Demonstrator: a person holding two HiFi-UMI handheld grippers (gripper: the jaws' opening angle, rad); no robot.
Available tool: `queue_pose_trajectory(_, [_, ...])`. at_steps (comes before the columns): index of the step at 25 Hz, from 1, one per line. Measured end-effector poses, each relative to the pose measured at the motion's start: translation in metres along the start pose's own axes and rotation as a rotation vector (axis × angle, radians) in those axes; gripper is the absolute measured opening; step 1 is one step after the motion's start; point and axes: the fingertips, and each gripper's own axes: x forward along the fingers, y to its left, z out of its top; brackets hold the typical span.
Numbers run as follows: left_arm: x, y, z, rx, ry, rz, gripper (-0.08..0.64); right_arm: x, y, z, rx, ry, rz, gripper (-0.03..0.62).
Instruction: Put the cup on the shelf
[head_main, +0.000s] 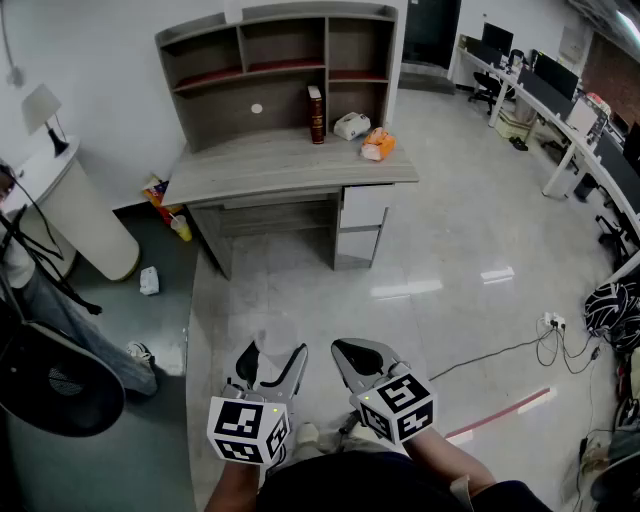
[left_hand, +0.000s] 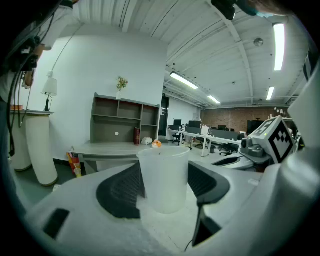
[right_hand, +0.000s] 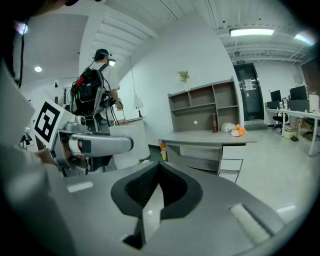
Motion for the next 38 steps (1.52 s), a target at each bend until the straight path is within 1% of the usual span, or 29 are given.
queue_pose_trajectory(3, [0.003, -0.005, 0.001, -0.002, 0.002, 0.004, 0.287, -0.004, -0.003, 0.0, 0.005, 0.016, 0.007, 0.0])
queue_pose_trajectory(7, [0.008, -0.015, 0.0, -0.007, 0.006, 0.008, 0.287, -0.009, -0.011, 0.002, -0.003, 0.003, 0.009, 0.0])
queue_pose_trajectory(13, [0.018, -0.033, -0.005, -0.009, 0.013, 0.013, 0.287, -0.02, -0.025, -0.002, 0.02, -0.003, 0.026, 0.0])
queue_pose_trajectory(17, [0.024, -0.045, -0.008, -0.011, 0.008, 0.02, 0.287, -0.027, -0.035, -0.011, 0.014, 0.01, 0.034, 0.0])
queue_pose_trajectory(22, [0.023, -0.052, -0.015, -0.036, 0.007, 0.049, 0.287, -0.029, -0.046, -0.018, 0.023, 0.027, 0.05, 0.0])
queue_pose_trajectory(26, [0.025, -0.046, -0.02, -0.046, 0.018, 0.069, 0.287, -0.022, -0.048, -0.022, 0.025, 0.035, 0.068, 0.0])
queue_pose_trajectory(30, [0.036, -0.035, -0.017, -0.045, 0.017, 0.074, 0.287, -0.008, -0.051, -0.019, 0.031, 0.041, 0.083, 0.0])
queue_pose_trajectory(34, [0.055, -0.012, -0.006, -0.058, 0.005, 0.065, 0.287, 0.014, -0.054, -0.008, 0.014, 0.048, 0.088, 0.0])
queue_pose_trajectory(38, [0.073, 0.021, 0.006, -0.058, -0.004, 0.057, 0.287, 0.048, -0.052, 0.004, -0.001, 0.06, 0.093, 0.0])
